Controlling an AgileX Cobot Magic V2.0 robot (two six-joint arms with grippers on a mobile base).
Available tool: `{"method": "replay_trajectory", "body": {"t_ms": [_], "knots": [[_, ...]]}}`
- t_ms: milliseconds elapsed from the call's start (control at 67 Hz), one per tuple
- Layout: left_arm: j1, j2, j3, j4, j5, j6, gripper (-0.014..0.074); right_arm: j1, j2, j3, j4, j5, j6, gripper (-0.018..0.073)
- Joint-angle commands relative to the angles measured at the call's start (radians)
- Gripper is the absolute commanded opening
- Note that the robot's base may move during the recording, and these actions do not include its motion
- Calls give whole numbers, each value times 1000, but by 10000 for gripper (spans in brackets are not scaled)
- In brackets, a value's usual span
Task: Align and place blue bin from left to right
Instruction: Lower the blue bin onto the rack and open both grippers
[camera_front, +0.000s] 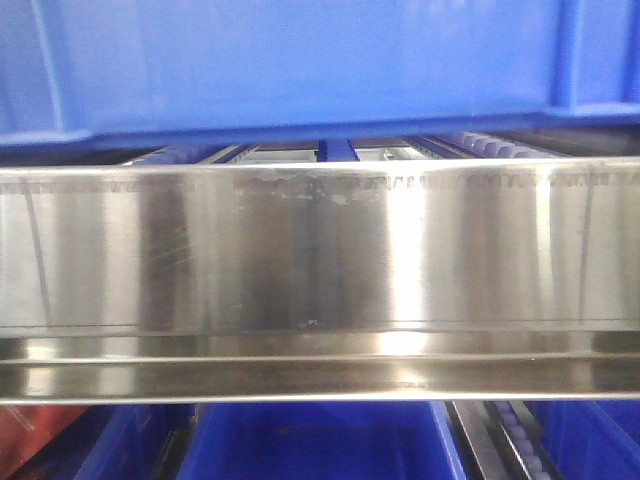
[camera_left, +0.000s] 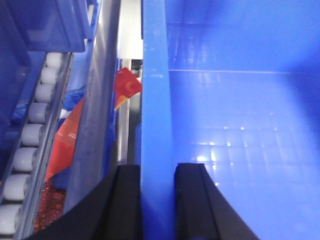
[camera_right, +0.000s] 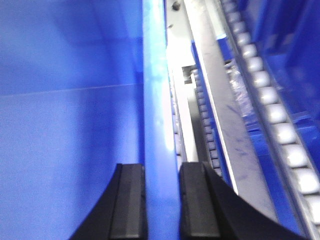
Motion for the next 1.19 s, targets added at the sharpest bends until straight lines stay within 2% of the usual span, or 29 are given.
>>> {"method": "replay_trajectory", "body": {"t_ms": [0,224,478,851,956,1031,1075,1180], "knots": [[-15,15,-20,-72,-103,7,-111,-3,4,-18,24,-120,-2,-81],[-15,70,-20,-56,-105,7,-111,-19,36,-2,24,-158,-45,-81],[-15,72,-20,-30,-121,7,-111,-21,62,10,24,-156,-45,-81],[-15,72,-20,-29,-165,7,-105,-21,62,10,22,-146,-45,-81],[-15,72,-20,-29,-163,7,-12,-21,62,10,22,-140,-45,-75],[-15,70,-20,-29,-163,7,107,-21,62,8,22,-140,-45,-55],[-15,70,-22,-29,-163,7,197,-23,62,8,22,-140,-45,7],[-15,68,-34,-31,-140,7,331,-23,62,6,18,-126,-45,243]]}}
